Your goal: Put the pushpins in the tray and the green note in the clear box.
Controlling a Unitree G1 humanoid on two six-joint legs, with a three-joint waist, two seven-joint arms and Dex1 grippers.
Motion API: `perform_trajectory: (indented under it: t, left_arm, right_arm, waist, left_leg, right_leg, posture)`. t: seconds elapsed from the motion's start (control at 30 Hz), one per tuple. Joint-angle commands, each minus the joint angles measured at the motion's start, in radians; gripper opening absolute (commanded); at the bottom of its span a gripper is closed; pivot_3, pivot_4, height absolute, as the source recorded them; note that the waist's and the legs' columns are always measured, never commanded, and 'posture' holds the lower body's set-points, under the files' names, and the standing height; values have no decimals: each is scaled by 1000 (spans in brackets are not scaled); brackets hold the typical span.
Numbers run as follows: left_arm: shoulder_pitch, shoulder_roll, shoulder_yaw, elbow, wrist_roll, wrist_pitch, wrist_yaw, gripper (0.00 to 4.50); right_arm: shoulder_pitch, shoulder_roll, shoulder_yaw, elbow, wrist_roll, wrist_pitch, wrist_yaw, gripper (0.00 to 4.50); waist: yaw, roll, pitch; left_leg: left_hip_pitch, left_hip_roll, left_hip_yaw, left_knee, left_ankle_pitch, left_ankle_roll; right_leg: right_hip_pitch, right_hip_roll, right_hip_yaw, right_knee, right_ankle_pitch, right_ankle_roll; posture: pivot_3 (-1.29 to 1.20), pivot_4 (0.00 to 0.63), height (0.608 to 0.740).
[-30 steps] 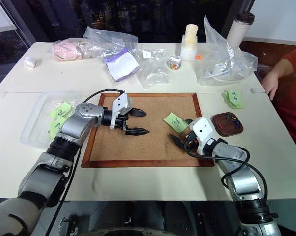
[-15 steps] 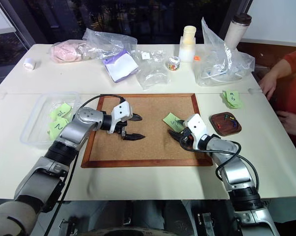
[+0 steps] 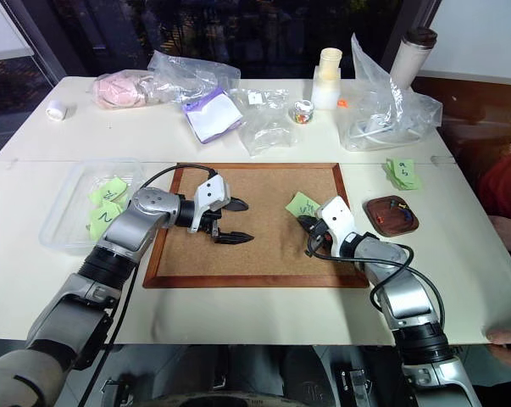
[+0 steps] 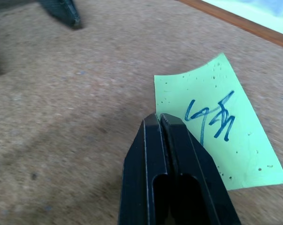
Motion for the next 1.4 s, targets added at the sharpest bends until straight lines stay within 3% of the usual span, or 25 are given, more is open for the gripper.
perform_trajectory:
  t: [0.03,0.23,0.27,0.3,0.43,0.8,1.0,1.1,1.33,1.4]
  left_arm:
    - [4,2,15,-29,-12,-17,-1,4500]
    - [6,-1,10,-24,-9,-27,-1,4500]
    - [6,-3,9,-24,-8,-28,0,4500]
    - [7,-4,8,-24,-8,-29,0,4500]
    - [10,-6,6,-30,-8,-30,-1,4500]
    - [17,-4,14,-42,-9,-27,7,4500]
    - [22,-7,19,-58,-17,-24,14,4500]
    - [21,-10,20,-58,-18,-26,18,4500]
    - [13,-12,20,-36,-8,-49,31,4500]
    - [10,-12,19,-26,-4,-56,35,4500]
  right_arm:
    - [26,21,-63,-103,83,-30,13,832]
    - [27,44,-117,-137,123,23,-49,3841]
    - [21,49,-130,-131,142,44,-55,4266]
    - [10,60,-150,-120,161,57,-68,4390]
    - [-30,80,-192,-71,219,109,-80,4390]
    - [-63,16,-13,183,5,30,-18,4390]
    - [-57,2,50,209,-57,52,-14,4390]
    - [-57,15,39,207,-44,43,-12,3619]
    - [-53,29,26,197,-26,19,-1,313]
    - [-52,34,20,194,-17,16,2,55]
  waist:
    - [-2,1,0]
    - [-3,1,0]
    - [-3,1,0]
    - [-3,1,0]
    - [-3,1,1]
    - [-4,1,1]
    - [-6,-1,-1]
    - [-6,-2,-3]
    - [-6,-2,-3]
    - [-4,-3,-3]
  left_leg:
    - [-2,0,0,0,0,0]
    - [-8,0,0,0,0,0]
    - [-9,0,0,0,0,0]
    - [-9,0,0,0,0,0]
    - [-9,0,0,0,0,0]
    - [-10,0,0,0,0,0]
    - [-8,1,0,0,0,0]
    - [-6,1,0,0,0,0]
    - [6,1,0,0,0,0]
    - [6,1,0,0,0,0]
  right_leg:
    - [-2,0,0,0,0,0]
    - [-9,0,0,1,0,0]
    - [-9,0,0,1,0,0]
    - [-9,0,0,1,0,0]
    - [-10,0,0,1,0,0]
    - [-10,0,0,1,0,0]
    - [-8,1,0,1,0,0]
    - [-7,1,0,1,0,0]
    - [6,1,0,0,0,0]
    - [6,1,0,0,0,0]
  posture:
    - [0,150,734]
    - [0,150,734]
    - [0,150,734]
    - [0,150,734]
    - [0,150,734]
    - [0,150,734]
    - [0,150,734]
    - [0,150,734]
    - [0,150,734]
    - [0,150,734]
